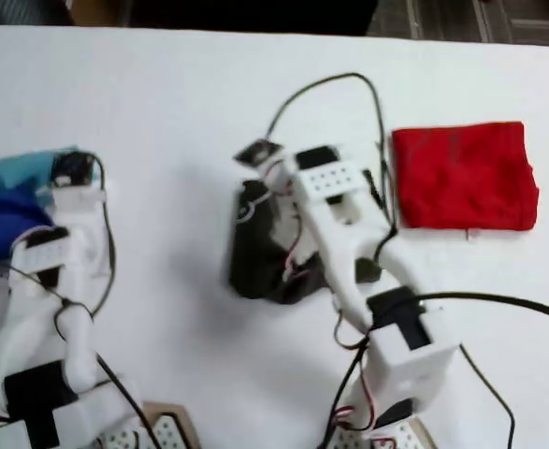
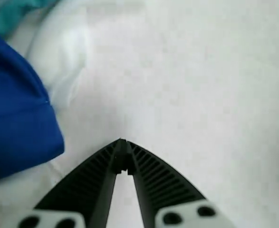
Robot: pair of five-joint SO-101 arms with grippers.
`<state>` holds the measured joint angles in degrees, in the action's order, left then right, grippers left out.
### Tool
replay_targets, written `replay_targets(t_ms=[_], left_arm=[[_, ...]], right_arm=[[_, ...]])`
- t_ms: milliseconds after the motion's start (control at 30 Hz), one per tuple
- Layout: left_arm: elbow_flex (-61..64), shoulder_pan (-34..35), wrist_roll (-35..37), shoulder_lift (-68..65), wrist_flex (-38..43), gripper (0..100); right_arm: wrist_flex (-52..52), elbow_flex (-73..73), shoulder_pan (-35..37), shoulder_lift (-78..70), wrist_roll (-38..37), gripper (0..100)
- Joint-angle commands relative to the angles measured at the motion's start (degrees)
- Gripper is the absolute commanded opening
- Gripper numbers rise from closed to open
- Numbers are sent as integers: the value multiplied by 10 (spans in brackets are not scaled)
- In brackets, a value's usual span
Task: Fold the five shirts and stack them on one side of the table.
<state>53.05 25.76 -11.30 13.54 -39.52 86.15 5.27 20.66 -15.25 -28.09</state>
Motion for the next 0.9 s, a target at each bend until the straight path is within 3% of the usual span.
replay_targets(t_ms=[0,233,433,567,867], left_arm=[[3,-7,6,0,30,26],[4,-8,6,-1,31,26],[4,-8,6,-1,31,26],[4,-8,6,-1,31,26],[5,-8,6,-1,31,26]], right_arm=[[55,-25,-69,3,-29,21],[109,-25,-125,71,-84,21],[64,-98,-44,136,-61,21],[-16,-148,0,80,19,21],[-22,-250,16,-116,26,21]])
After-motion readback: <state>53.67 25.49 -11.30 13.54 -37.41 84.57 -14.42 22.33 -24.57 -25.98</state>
